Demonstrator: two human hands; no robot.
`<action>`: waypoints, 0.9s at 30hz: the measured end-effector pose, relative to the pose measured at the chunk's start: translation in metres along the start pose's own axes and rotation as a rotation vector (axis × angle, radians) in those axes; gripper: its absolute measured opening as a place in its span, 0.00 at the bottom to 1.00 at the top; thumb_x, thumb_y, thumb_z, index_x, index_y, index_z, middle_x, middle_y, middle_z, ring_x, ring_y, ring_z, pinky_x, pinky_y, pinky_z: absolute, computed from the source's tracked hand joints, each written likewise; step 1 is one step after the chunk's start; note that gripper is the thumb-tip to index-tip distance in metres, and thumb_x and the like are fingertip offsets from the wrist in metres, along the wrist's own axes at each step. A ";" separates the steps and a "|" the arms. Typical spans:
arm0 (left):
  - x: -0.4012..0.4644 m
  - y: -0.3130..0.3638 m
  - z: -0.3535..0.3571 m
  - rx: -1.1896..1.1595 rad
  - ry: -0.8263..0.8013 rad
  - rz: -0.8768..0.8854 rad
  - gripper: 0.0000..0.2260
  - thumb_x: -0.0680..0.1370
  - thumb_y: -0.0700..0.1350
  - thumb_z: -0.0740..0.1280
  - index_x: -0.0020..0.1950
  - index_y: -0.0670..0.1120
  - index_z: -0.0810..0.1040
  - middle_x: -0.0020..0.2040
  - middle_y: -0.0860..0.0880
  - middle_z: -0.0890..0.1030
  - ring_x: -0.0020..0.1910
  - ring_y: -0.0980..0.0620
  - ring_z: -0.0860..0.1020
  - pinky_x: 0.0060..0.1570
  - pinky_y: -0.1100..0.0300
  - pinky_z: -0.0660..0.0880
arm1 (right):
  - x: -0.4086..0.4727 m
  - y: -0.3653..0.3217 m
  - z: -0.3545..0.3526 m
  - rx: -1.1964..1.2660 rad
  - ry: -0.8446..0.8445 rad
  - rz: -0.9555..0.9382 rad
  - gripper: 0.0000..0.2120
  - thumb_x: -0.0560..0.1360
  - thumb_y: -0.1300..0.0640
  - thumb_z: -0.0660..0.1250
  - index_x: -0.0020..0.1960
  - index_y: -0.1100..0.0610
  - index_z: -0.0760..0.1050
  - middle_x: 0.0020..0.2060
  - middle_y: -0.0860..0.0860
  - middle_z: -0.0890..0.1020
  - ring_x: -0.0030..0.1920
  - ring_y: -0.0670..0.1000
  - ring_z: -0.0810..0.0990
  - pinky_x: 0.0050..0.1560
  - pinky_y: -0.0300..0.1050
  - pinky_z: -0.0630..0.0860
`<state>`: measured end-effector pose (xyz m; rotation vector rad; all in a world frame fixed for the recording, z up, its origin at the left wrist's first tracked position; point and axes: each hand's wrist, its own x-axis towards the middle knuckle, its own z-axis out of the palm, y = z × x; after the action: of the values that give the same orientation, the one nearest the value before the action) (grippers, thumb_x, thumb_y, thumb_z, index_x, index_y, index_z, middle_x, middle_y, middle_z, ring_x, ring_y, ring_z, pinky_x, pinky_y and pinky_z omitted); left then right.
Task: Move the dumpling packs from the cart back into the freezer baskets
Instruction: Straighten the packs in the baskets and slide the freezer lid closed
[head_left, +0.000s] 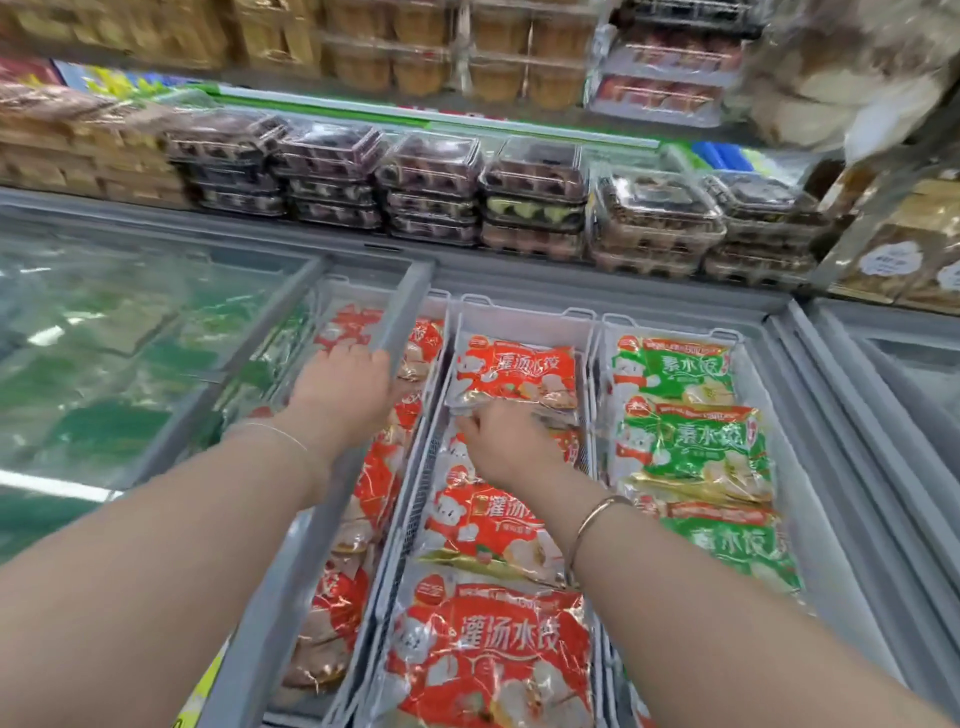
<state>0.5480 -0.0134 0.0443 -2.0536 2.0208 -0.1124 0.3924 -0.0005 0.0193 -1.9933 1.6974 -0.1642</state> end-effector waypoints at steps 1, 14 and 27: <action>0.005 -0.010 0.007 0.023 -0.032 0.014 0.24 0.81 0.57 0.51 0.66 0.40 0.69 0.64 0.40 0.73 0.64 0.41 0.72 0.61 0.51 0.70 | 0.004 -0.014 0.010 0.013 -0.035 -0.002 0.21 0.80 0.49 0.53 0.43 0.63 0.76 0.47 0.63 0.79 0.50 0.61 0.79 0.50 0.51 0.76; 0.060 -0.058 0.081 -0.196 -0.464 0.251 0.22 0.82 0.53 0.50 0.60 0.38 0.75 0.60 0.38 0.78 0.59 0.41 0.76 0.59 0.51 0.70 | 0.039 -0.098 0.103 0.116 -0.227 0.062 0.22 0.76 0.42 0.59 0.54 0.60 0.76 0.52 0.60 0.80 0.53 0.60 0.80 0.47 0.49 0.75; 0.062 -0.065 0.088 -0.326 -0.382 0.331 0.17 0.82 0.54 0.52 0.33 0.51 0.63 0.36 0.50 0.71 0.40 0.49 0.71 0.47 0.55 0.70 | 0.042 -0.095 0.107 0.056 -0.255 0.141 0.21 0.77 0.45 0.55 0.55 0.60 0.75 0.55 0.58 0.80 0.55 0.60 0.78 0.55 0.52 0.72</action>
<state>0.6339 -0.0634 -0.0324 -1.6956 2.1904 0.6580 0.5293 -0.0006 -0.0394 -1.7624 1.6410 0.0876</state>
